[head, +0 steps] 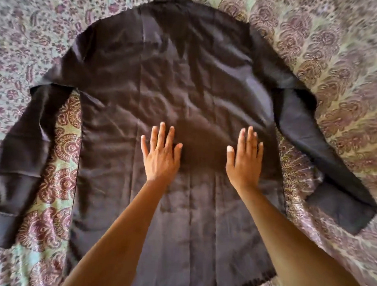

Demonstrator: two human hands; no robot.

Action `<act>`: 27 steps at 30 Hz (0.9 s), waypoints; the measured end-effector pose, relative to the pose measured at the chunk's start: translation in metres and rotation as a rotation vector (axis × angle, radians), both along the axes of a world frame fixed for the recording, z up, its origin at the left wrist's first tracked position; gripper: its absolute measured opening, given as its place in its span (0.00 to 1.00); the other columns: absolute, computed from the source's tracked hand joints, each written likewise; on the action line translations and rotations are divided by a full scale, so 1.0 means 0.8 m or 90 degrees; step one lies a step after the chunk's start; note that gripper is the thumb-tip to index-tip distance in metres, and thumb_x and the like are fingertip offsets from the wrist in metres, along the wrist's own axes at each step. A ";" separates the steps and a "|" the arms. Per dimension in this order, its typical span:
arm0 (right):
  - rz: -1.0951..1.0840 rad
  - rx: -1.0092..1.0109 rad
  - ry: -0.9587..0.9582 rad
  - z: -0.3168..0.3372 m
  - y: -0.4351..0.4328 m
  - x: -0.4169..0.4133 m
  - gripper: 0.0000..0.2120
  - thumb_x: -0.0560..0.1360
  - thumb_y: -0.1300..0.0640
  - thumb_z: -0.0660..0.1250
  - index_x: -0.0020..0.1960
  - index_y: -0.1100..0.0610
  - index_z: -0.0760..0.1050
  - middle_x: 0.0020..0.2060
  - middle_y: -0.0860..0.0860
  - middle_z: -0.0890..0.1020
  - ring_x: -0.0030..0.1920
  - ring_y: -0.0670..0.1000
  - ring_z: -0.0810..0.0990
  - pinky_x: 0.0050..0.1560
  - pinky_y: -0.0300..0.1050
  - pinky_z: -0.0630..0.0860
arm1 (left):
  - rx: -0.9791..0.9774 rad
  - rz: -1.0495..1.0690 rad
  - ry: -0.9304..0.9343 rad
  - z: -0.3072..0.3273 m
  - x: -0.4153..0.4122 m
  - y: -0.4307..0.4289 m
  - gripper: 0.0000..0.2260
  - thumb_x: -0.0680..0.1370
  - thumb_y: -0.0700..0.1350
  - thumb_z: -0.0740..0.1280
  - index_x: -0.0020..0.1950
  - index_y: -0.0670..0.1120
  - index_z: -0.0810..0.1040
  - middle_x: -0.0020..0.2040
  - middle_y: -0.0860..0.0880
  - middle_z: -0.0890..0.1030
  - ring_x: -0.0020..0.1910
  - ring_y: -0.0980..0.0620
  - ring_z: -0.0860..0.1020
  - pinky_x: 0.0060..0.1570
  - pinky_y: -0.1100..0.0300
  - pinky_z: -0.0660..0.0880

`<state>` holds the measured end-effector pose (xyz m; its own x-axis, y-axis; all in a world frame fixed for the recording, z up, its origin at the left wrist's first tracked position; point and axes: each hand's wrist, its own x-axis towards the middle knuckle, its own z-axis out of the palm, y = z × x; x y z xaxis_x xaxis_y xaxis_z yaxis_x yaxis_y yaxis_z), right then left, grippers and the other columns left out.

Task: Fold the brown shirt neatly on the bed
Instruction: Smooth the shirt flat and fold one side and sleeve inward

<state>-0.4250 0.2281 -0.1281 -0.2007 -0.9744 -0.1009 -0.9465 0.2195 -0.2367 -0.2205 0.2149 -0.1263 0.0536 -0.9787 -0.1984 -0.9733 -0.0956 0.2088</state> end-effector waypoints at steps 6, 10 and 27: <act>0.179 0.018 -0.039 -0.016 -0.120 0.045 0.30 0.77 0.45 0.44 0.74 0.58 0.58 0.74 0.57 0.59 0.74 0.56 0.58 0.72 0.54 0.52 | -0.022 -0.023 0.012 -0.006 -0.027 -0.115 0.25 0.80 0.57 0.46 0.76 0.53 0.53 0.78 0.50 0.52 0.77 0.50 0.48 0.72 0.47 0.41; 0.179 0.029 -0.014 -0.032 -0.155 0.023 0.31 0.75 0.43 0.40 0.75 0.54 0.55 0.75 0.54 0.56 0.75 0.53 0.55 0.72 0.52 0.48 | -0.007 -0.011 -0.010 -0.033 -0.026 -0.137 0.24 0.81 0.56 0.50 0.76 0.56 0.49 0.78 0.51 0.48 0.77 0.50 0.46 0.73 0.47 0.40; 0.171 -0.018 -0.075 -0.027 -0.338 0.001 0.26 0.80 0.46 0.48 0.75 0.54 0.53 0.75 0.55 0.53 0.75 0.53 0.50 0.73 0.52 0.44 | -0.097 0.057 0.035 -0.018 -0.060 -0.305 0.21 0.81 0.52 0.53 0.73 0.53 0.61 0.77 0.49 0.55 0.76 0.49 0.51 0.72 0.45 0.45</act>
<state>-0.4242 -0.0427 -0.1496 0.0765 -0.9939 -0.0797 -0.9355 -0.0439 -0.3505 -0.2687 -0.0293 -0.1408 0.1352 -0.9894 -0.0533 -0.9491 -0.1448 0.2796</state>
